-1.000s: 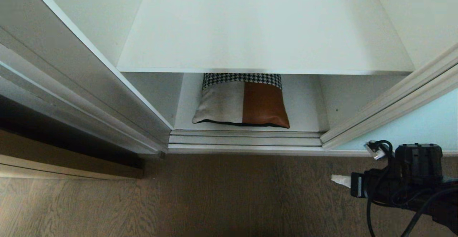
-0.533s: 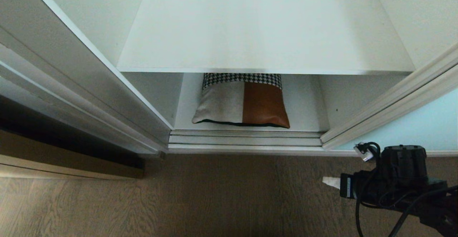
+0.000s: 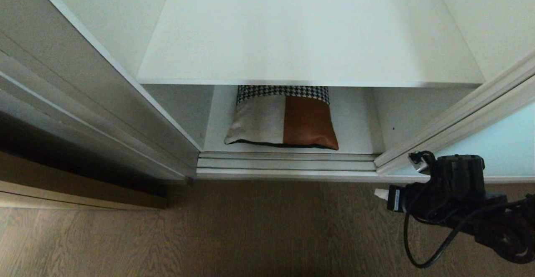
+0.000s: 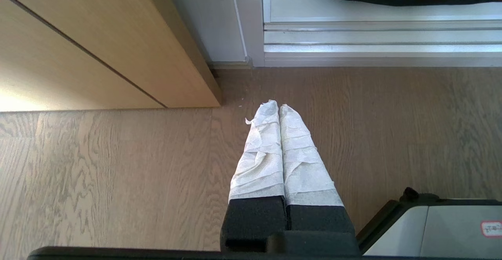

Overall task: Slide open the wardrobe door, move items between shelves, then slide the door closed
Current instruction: Place the pillow on the higher shelf

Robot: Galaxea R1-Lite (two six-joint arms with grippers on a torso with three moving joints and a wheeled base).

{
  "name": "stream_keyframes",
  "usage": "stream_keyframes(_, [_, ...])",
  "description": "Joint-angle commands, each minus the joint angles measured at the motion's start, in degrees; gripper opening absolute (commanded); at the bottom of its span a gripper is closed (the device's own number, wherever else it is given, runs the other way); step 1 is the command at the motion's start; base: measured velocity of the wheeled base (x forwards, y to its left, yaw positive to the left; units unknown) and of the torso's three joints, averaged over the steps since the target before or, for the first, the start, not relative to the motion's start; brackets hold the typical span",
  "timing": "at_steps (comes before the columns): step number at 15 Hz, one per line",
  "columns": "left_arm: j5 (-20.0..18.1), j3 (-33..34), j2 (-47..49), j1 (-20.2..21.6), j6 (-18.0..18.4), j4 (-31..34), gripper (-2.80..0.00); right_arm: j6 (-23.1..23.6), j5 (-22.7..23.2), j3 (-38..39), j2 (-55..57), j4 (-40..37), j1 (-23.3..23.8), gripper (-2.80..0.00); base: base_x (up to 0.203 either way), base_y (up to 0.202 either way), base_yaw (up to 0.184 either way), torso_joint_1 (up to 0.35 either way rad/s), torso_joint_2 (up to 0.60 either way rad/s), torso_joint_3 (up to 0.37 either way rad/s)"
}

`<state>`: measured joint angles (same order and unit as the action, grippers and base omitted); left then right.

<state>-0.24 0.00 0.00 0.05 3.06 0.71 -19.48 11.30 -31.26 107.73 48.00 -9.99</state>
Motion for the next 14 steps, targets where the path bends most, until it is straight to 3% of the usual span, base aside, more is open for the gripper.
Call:
stream_keyframes(1, [0.0, 0.1, 0.1, 0.0, 0.0, 0.0, -2.8, -0.5, 0.1, -2.1, 2.4, 0.4, 2.8, 0.0, 0.0, 0.0, 0.0, 0.0, 0.0, 0.0])
stream_keyframes(4, [0.0, 0.1, 0.1, 0.0, 0.0, 0.0, -2.8, -6.3, 1.0, -4.1, 5.3, 0.6, 4.1, 0.0, 0.0, 0.0, 0.0, 0.0, 0.0, 0.0])
stream_keyframes(11, [0.0, 0.1, 0.1, 0.0, 0.0, 0.0, -2.8, -8.7, 14.4, -4.5, 8.6, 1.5, 3.0, 0.0, 0.0, 0.0, 0.0, 0.0, 0.0, 0.0])
stream_keyframes(14, [0.0, 0.1, 0.1, 0.0, 0.0, 0.0, -2.8, -8.9, 17.3, -6.9, 11.2, 2.8, 3.1, 0.0, 0.0, 0.0, 0.0, 0.0, 0.0, 0.0])
